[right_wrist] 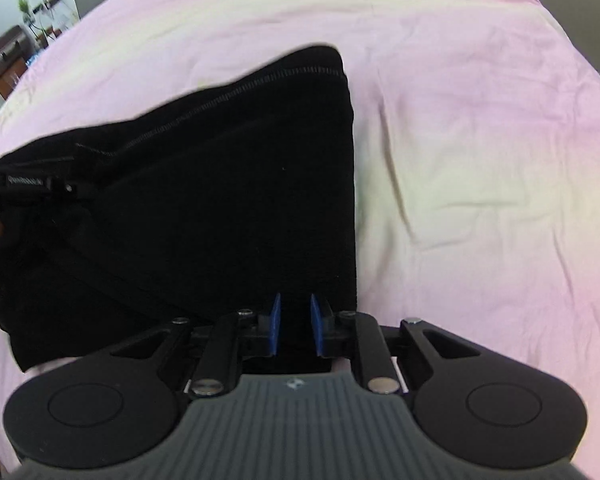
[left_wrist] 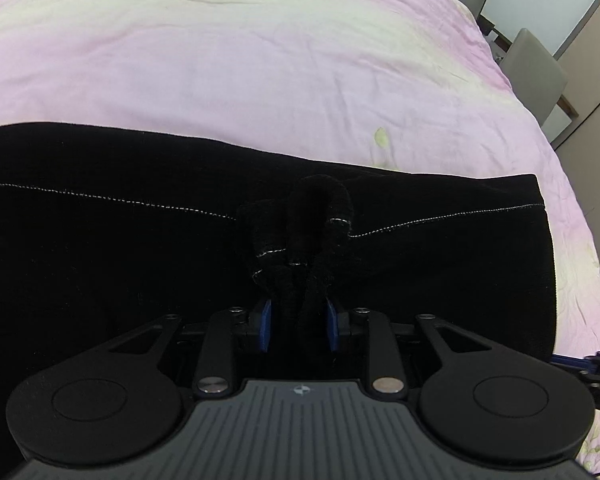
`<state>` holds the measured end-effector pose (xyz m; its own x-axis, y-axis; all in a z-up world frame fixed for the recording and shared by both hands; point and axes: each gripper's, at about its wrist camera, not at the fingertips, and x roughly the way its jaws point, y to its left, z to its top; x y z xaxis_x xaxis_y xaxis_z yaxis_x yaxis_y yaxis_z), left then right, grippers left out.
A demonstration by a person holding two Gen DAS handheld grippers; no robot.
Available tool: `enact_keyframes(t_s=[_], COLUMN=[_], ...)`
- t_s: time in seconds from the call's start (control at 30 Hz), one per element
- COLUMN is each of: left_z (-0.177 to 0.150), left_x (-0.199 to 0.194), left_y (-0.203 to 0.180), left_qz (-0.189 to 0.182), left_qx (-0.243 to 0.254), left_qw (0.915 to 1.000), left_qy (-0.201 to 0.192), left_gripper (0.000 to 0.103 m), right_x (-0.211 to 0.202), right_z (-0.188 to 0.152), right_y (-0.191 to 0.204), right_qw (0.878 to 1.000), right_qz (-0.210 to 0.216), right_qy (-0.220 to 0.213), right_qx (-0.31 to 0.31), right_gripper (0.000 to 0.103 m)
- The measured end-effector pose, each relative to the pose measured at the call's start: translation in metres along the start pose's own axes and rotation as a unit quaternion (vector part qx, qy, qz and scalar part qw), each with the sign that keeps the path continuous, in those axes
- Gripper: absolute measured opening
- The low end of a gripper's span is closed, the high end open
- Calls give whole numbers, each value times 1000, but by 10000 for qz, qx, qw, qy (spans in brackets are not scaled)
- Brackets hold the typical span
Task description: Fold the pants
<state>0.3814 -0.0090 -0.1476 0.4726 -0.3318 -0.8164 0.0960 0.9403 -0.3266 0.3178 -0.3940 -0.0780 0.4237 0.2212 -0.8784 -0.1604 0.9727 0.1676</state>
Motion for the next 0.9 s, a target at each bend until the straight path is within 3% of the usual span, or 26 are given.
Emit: enact_keyframes(t_s=[0.17, 0.3, 0.4, 0.53, 0.6, 0.67, 0.73, 0.9], left_z=[6, 15, 9, -1, -5, -9, -11, -23], left_x=[3, -13, -43, -71, -70, -57, -44, -19], left_y=[3, -8, -20, -44, -56, -66, -61, -43], left_qz=[-45, 78, 244, -7, -88, 237, 445, 584], left_qx=[-5, 51, 443, 972, 1145, 1309, 1195, 982], left_qw=[10000, 10000, 9983, 9944, 9927, 9908, 9918, 9929], left_qy=[-5, 4, -289, -426, -367, -255, -77, 340], left_gripper=[37, 48, 48, 44, 41, 40, 36, 40], right_x=[15, 9, -18, -43, -42, -35, -19, 4], right_z=[1, 12, 10, 3, 2, 1, -3, -16], right_y=[21, 15, 12, 22, 28, 28, 25, 24], right_qw=[9978, 9987, 9990, 9978, 9971, 9972, 9982, 9982], right_qz=[-467, -457, -351, -236, -200, -237, -269, -280], right_qy=[18, 62, -226, -445, -443, -410, -248, -218], right_qx=[-476, -219, -125, -428, -579, -586, -475, -491], right_gripper=[12, 12, 14, 16, 16, 16, 16, 15])
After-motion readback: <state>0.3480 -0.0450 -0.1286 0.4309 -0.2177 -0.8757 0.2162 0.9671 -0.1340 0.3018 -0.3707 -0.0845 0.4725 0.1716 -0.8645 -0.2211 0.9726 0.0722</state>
